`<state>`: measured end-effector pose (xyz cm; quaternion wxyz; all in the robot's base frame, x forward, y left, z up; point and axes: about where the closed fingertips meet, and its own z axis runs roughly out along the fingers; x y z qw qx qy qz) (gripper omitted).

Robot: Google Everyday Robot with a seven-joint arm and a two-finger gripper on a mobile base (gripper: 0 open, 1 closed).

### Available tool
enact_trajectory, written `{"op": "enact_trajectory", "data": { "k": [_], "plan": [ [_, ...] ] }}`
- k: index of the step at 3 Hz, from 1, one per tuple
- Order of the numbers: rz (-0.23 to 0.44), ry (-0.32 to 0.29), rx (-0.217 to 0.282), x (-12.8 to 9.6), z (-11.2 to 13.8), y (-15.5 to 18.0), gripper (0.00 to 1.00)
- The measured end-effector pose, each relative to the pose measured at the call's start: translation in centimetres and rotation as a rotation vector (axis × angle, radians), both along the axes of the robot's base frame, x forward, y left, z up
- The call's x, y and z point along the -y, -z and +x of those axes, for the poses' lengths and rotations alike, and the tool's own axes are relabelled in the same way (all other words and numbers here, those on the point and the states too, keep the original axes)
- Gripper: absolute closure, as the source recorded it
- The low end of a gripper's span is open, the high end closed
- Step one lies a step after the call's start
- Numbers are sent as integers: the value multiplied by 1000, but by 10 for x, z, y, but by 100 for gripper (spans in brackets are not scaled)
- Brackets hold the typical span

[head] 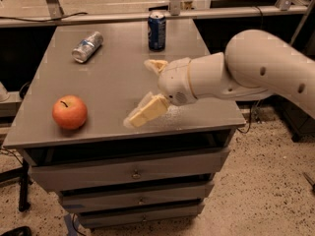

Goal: Pick apple

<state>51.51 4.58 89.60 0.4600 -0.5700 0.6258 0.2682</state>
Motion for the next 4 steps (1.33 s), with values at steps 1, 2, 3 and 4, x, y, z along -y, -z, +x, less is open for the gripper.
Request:
{"op": "enact_trajectory", "data": {
  "k": [1,2,3,4],
  "plan": [
    [91,-67,-13,-53,10,20,0],
    [172,-126,-32,-103,14,34,0],
    [214,-159,-44,-134,13,33,0],
    [230,-185,-57,-158,14,22,0]
  ]
}}
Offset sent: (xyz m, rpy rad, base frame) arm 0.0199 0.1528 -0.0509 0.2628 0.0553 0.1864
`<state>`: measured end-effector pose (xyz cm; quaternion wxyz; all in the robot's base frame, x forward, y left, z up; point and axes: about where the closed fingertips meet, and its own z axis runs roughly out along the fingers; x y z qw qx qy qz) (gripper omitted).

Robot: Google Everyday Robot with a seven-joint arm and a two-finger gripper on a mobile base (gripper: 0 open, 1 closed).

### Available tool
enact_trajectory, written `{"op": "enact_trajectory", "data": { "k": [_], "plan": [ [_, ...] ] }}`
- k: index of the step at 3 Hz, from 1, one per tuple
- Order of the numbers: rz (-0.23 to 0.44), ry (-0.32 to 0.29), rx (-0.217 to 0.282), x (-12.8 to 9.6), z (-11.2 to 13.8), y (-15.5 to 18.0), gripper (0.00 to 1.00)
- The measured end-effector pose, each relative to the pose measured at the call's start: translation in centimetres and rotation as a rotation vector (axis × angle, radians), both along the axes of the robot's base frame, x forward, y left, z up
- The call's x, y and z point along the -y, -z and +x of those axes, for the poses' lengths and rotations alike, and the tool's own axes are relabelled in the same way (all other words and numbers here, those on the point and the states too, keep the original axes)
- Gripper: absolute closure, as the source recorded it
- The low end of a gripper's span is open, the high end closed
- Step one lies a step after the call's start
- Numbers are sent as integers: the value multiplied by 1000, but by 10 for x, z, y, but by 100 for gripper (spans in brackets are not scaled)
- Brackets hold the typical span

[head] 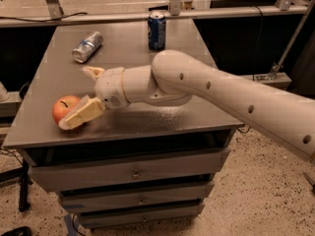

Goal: Pick apple

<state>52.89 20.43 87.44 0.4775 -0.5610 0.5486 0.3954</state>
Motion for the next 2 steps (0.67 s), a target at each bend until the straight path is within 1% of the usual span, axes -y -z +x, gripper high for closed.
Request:
{"op": "enact_trajectory", "data": {
  "k": [1,2],
  "plan": [
    [1,-32,-17,-15,-6,-6,0],
    [-11,-58,-48,-20,-17,0,0]
  ]
}}
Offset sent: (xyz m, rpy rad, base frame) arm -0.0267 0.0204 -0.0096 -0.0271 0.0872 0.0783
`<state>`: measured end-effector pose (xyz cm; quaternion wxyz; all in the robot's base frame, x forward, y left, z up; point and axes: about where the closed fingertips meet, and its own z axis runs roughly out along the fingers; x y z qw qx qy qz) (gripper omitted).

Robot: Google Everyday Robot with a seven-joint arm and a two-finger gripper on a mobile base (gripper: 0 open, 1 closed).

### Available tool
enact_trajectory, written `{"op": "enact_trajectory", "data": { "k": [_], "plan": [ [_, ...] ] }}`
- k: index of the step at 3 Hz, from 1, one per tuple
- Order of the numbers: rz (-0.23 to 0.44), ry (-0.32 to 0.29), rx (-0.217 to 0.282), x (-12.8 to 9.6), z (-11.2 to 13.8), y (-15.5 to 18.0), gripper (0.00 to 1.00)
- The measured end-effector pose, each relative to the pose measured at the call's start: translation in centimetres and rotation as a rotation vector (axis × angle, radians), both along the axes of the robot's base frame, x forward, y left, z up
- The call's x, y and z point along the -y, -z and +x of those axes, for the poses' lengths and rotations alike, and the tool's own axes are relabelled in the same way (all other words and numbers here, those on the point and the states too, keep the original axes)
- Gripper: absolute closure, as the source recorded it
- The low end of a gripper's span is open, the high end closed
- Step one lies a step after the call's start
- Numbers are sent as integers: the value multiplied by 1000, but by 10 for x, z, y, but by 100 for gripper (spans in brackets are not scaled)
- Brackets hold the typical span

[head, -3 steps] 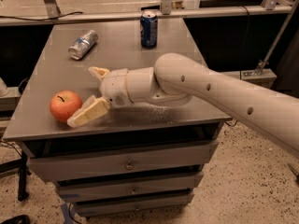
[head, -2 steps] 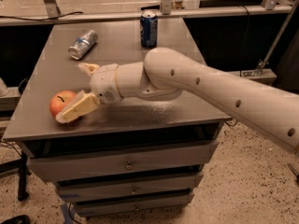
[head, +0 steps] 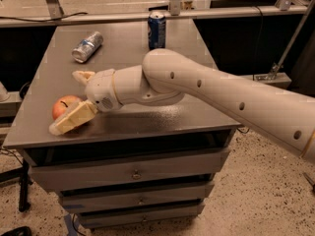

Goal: Pick apple

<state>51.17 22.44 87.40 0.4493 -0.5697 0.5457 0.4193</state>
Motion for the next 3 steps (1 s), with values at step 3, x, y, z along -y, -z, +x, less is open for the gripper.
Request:
{"op": "enact_trajectory", "data": {
  "k": [3],
  "plan": [
    [-20,0,-63,3,-18,27,22]
  ]
}}
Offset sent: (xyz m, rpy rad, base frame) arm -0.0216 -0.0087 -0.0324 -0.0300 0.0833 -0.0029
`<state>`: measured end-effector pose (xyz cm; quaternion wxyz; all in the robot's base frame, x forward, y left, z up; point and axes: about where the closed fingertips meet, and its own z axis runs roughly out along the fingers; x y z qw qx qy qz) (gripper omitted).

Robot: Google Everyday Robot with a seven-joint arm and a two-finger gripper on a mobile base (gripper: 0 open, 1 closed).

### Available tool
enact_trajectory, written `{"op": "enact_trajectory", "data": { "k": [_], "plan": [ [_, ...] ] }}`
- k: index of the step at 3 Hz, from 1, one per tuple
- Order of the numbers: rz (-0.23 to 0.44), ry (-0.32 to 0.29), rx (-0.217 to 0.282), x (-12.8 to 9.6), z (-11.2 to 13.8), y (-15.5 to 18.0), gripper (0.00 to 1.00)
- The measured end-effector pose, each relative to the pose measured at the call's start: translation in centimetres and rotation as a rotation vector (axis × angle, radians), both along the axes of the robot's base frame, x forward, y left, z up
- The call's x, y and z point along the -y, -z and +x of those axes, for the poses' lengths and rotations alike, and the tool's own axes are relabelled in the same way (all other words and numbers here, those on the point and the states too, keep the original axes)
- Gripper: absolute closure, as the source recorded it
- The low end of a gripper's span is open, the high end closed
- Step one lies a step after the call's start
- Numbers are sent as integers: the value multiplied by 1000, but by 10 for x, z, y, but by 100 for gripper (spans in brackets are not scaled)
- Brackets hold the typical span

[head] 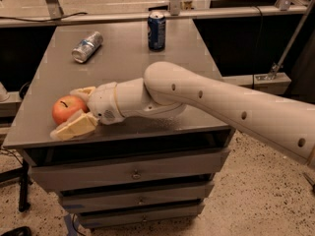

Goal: Pick apple

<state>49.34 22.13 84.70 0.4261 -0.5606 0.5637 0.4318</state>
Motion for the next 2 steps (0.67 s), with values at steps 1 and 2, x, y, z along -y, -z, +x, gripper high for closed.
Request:
{"op": "enact_trajectory", "data": {
  "k": [1,2],
  "plan": [
    [0,20,0,3,3,3,46],
    [-3,42,5,8,7,4,70]
  ]
}}
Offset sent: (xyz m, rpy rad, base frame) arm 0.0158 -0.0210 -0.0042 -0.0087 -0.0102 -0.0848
